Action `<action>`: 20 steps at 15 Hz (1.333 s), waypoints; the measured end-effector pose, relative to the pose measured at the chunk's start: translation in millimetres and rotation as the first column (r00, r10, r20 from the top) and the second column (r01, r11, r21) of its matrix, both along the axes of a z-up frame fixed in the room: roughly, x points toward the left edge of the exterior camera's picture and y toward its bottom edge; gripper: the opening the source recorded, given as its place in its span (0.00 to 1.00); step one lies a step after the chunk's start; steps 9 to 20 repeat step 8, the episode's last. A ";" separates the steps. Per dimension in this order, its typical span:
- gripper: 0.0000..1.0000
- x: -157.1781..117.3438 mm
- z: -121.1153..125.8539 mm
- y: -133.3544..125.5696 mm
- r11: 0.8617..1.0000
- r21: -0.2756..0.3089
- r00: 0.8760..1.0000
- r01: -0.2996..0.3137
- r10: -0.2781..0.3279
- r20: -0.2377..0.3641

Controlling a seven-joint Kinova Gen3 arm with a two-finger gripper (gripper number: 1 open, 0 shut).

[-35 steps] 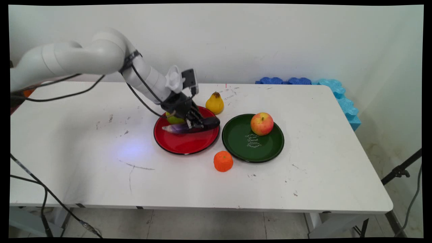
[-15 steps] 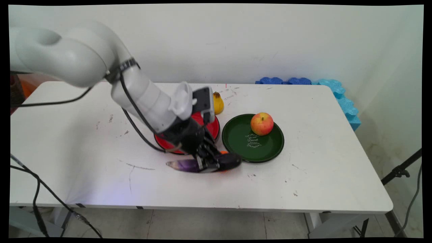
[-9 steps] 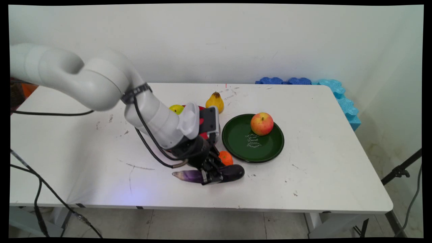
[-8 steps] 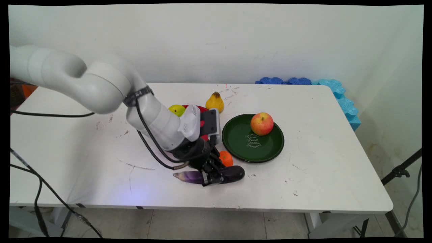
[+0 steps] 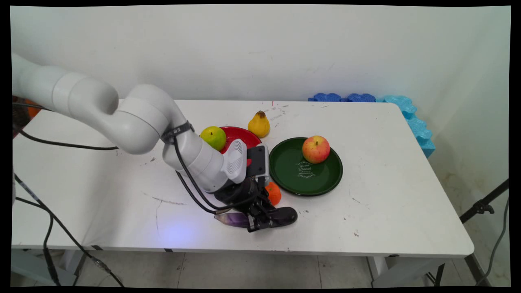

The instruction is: Place the picked object on the table

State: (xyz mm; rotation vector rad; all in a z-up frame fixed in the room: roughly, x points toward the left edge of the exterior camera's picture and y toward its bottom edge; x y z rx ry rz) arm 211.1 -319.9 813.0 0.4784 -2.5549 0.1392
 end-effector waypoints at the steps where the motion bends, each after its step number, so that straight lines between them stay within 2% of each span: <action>1: 0.00 -0.4 -1.9 -0.2 1.000 -0.002 1.000 0.000 0.000 0.000; 2: 0.00 -0.9 -3.7 -0.5 1.000 -0.004 1.000 0.000 0.000 0.000; 3: 1.00 -1.3 -5.1 -0.8 1.000 -0.005 1.000 -0.001 0.001 0.000; 20: 1.00 -6.5 -3.4 -2.6 1.000 -0.014 1.000 -0.003 0.003 -0.017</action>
